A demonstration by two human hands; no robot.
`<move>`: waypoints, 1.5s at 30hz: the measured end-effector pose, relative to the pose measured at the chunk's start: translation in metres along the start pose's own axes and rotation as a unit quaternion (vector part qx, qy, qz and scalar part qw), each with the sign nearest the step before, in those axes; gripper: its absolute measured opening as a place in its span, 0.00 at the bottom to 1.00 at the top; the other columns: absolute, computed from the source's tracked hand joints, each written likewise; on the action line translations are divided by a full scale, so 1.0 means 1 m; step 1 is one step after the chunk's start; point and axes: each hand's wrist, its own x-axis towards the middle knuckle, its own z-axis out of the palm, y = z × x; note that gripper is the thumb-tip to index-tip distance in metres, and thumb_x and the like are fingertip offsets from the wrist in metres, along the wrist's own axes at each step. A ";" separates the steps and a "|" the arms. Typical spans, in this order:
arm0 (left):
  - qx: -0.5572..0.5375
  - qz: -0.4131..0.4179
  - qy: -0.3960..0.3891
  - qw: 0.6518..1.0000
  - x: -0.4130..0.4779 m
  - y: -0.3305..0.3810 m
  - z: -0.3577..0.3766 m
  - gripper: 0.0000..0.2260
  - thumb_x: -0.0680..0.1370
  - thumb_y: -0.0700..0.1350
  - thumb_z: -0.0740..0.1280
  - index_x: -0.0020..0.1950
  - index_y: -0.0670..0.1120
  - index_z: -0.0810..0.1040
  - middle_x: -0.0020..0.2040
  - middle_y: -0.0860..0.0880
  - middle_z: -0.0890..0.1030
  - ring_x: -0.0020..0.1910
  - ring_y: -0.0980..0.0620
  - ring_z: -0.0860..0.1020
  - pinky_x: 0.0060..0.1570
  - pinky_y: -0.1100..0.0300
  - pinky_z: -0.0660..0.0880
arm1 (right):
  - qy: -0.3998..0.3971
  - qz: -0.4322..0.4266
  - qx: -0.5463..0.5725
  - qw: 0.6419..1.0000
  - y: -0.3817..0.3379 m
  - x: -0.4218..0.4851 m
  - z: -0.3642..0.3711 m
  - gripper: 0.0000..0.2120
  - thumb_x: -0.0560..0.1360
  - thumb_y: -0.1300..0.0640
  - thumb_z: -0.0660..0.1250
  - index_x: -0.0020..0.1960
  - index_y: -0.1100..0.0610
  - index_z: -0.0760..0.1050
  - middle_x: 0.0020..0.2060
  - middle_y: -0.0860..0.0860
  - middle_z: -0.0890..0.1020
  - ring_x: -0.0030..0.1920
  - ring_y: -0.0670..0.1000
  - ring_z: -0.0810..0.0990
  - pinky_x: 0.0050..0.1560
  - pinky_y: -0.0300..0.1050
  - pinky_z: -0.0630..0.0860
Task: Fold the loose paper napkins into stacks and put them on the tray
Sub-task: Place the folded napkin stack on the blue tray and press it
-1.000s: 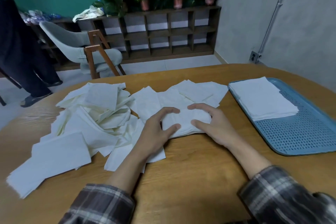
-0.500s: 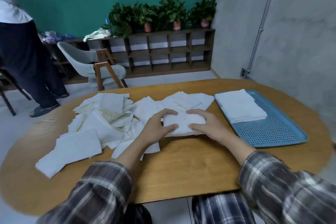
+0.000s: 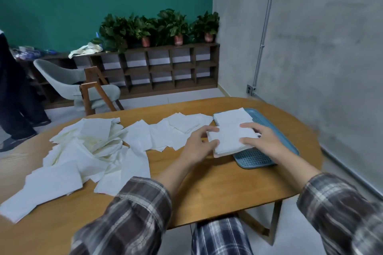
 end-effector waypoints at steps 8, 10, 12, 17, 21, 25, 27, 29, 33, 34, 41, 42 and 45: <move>0.020 -0.042 -0.004 0.999 0.026 -0.003 0.057 0.12 0.74 0.45 0.79 0.54 0.50 0.80 0.53 0.53 0.80 0.51 0.59 0.79 0.54 0.59 0.81 | 0.032 0.056 -0.029 0.997 0.041 0.001 -0.041 0.23 0.72 0.58 0.81 0.64 0.43 0.81 0.66 0.44 0.80 0.69 0.49 0.75 0.68 0.46 0.70; 0.022 -0.051 -0.009 0.998 0.030 -0.004 0.063 0.10 0.73 0.45 0.79 0.51 0.51 0.82 0.48 0.54 0.80 0.49 0.53 0.82 0.56 0.49 0.83 | 0.033 0.076 -0.044 0.996 0.051 0.002 -0.044 0.22 0.70 0.55 0.81 0.61 0.40 0.82 0.67 0.43 0.80 0.70 0.48 0.75 0.71 0.50 0.71; 0.039 -0.046 -0.010 0.998 0.033 -0.005 0.068 0.07 0.74 0.44 0.79 0.49 0.51 0.83 0.44 0.56 0.81 0.43 0.55 0.82 0.54 0.53 0.82 | 0.029 0.087 -0.058 0.994 0.058 0.004 -0.047 0.22 0.70 0.55 0.81 0.60 0.39 0.82 0.68 0.43 0.80 0.71 0.48 0.75 0.73 0.52 0.71; 0.078 -0.030 -0.004 0.996 0.035 -0.013 0.071 0.06 0.75 0.44 0.78 0.51 0.48 0.86 0.41 0.56 0.82 0.38 0.62 0.78 0.45 0.68 0.72 | 0.024 0.089 -0.085 0.992 0.064 0.008 -0.046 0.24 0.70 0.53 0.81 0.63 0.40 0.81 0.69 0.42 0.79 0.71 0.48 0.75 0.71 0.50 0.72; 0.089 -0.010 0.016 0.996 0.033 -0.018 0.072 0.06 0.75 0.43 0.77 0.51 0.48 0.87 0.42 0.55 0.82 0.34 0.61 0.76 0.39 0.74 0.70 | 0.021 0.068 -0.124 0.990 0.061 0.005 -0.044 0.24 0.75 0.54 0.79 0.69 0.44 0.80 0.71 0.44 0.78 0.73 0.49 0.73 0.66 0.44 0.69; 0.088 0.013 0.035 0.995 0.031 -0.022 0.074 0.06 0.75 0.43 0.77 0.52 0.48 0.86 0.41 0.55 0.82 0.36 0.62 0.77 0.41 0.73 0.71 | 0.002 0.060 -0.169 0.984 0.060 0.004 -0.042 0.25 0.78 0.51 0.75 0.74 0.44 0.76 0.75 0.44 0.75 0.77 0.49 0.70 0.69 0.43 0.66; 0.099 0.029 0.042 0.994 0.030 -0.025 0.077 0.06 0.76 0.43 0.77 0.53 0.49 0.86 0.44 0.53 0.82 0.39 0.60 0.79 0.44 0.71 0.73 | -0.006 0.062 -0.191 0.980 0.061 0.004 -0.040 0.25 0.79 0.49 0.73 0.75 0.43 0.75 0.76 0.45 0.73 0.78 0.51 0.68 0.75 0.48 0.65; 0.102 0.037 0.045 0.993 0.030 -0.028 0.079 0.07 0.76 0.44 0.78 0.53 0.50 0.86 0.52 0.52 0.79 0.44 0.57 0.80 0.51 0.67 0.76 | -0.014 0.071 -0.211 0.975 0.061 0.004 -0.039 0.25 0.80 0.48 0.71 0.76 0.44 0.74 0.78 0.45 0.71 0.79 0.52 0.64 0.78 0.52 0.62; 0.105 0.062 0.038 0.992 0.037 -0.034 0.076 0.07 0.76 0.47 0.77 0.54 0.51 0.86 0.58 0.54 0.73 0.52 0.58 0.79 0.60 0.59 0.78 | 0.022 0.020 -0.235 0.972 0.058 0.010 -0.040 0.23 0.79 0.53 0.72 0.73 0.47 0.78 0.76 0.49 0.71 0.76 0.52 0.62 0.74 0.49 0.60; 0.114 0.083 0.045 0.989 0.040 -0.033 0.074 0.07 0.77 0.47 0.76 0.55 0.51 0.86 0.59 0.54 0.73 0.55 0.57 0.78 0.61 0.58 0.78 | 0.041 -0.013 -0.234 0.971 0.057 0.013 -0.040 0.22 0.78 0.54 0.72 0.72 0.48 0.78 0.75 0.49 0.72 0.74 0.52 0.64 0.72 0.46 0.60; 0.351 0.114 -0.126 0.921 0.060 -0.024 0.088 0.29 0.87 0.56 0.59 0.84 0.44 0.60 0.86 0.44 0.56 0.85 0.45 0.54 0.82 0.50 0.54 | -0.072 -0.080 -0.356 0.928 0.054 0.047 -0.022 0.29 0.88 0.45 0.56 0.86 0.51 0.54 0.85 0.45 0.52 0.85 0.48 0.47 0.82 0.48 0.46; 0.372 0.096 -0.161 0.909 0.061 -0.026 0.090 0.30 0.88 0.57 0.55 0.86 0.44 0.54 0.86 0.45 0.51 0.85 0.46 0.49 0.83 0.49 0.50 | -0.100 -0.068 -0.379 0.917 0.058 0.050 -0.021 0.30 0.88 0.43 0.52 0.86 0.50 0.49 0.85 0.44 0.47 0.85 0.47 0.43 0.82 0.49 0.44; 0.390 0.066 -0.215 0.893 0.060 -0.030 0.091 0.31 0.88 0.59 0.48 0.87 0.46 0.44 0.87 0.49 0.43 0.85 0.51 0.41 0.84 0.47 0.46 | -0.161 -0.034 -0.394 0.904 0.070 0.049 -0.020 0.31 0.87 0.39 0.45 0.86 0.48 0.41 0.84 0.41 0.40 0.83 0.43 0.36 0.84 0.52 0.40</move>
